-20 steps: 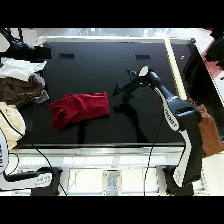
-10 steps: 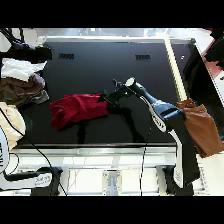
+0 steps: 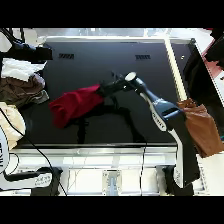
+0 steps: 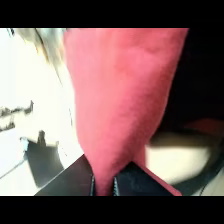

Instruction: Fold the shirts.

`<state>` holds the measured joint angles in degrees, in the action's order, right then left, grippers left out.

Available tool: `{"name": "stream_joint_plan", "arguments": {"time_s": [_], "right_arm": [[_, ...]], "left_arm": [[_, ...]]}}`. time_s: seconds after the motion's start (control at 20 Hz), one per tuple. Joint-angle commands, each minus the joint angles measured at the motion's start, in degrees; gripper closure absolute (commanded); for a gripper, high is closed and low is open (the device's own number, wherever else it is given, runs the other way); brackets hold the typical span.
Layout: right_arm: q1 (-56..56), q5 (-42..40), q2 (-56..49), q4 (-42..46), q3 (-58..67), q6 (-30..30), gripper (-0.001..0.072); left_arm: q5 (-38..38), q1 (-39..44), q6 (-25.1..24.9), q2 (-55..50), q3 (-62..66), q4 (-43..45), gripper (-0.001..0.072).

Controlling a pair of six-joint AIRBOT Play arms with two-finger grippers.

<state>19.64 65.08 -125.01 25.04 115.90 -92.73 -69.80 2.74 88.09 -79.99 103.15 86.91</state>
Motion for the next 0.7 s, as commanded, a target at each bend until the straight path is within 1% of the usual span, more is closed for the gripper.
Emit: {"name": "stream_joint_plan", "arguments": {"time_s": [0.0,0.15,0.25,0.35,0.45,0.55,0.6,0.65], "right_arm": [[-9.99,-0.11,5.77,7.89,3.93,-1.27,0.0692],[-22.75,5.18,15.30,17.68,1.84,-2.43,0.0693],[-31.36,10.93,21.68,27.21,1.79,-4.24,0.0693],[-40.13,16.72,27.63,35.21,1.77,-4.26,0.0693],[-48.72,23.67,32.37,40.48,1.77,-4.20,0.0692],[-56.04,32.41,35.50,45.05,1.66,-3.85,0.0693],[-58.69,37.42,36.33,49.00,1.42,-3.58,0.0693],[-60.67,40.72,36.96,53.55,0.20,-2.67,0.0693]], "left_arm": [[-0.50,0.02,-0.04,-0.02,-0.02,0.04,0.0694],[-0.15,0.04,-0.02,-0.04,-0.02,0.02,0.0694],[0.24,0.04,-0.02,-0.07,-0.02,0.02,0.0694],[0.13,0.09,0.00,-0.17,-0.02,0.00,0.0694],[0.13,0.28,0.00,-0.20,-0.02,-0.02,0.0694],[0.15,0.81,0.00,-0.20,-0.02,-0.22,0.0694],[0.15,0.96,0.02,-0.20,-0.02,-0.22,0.0694],[0.13,1.40,0.02,-0.20,-0.02,-0.42,0.0694]]}}
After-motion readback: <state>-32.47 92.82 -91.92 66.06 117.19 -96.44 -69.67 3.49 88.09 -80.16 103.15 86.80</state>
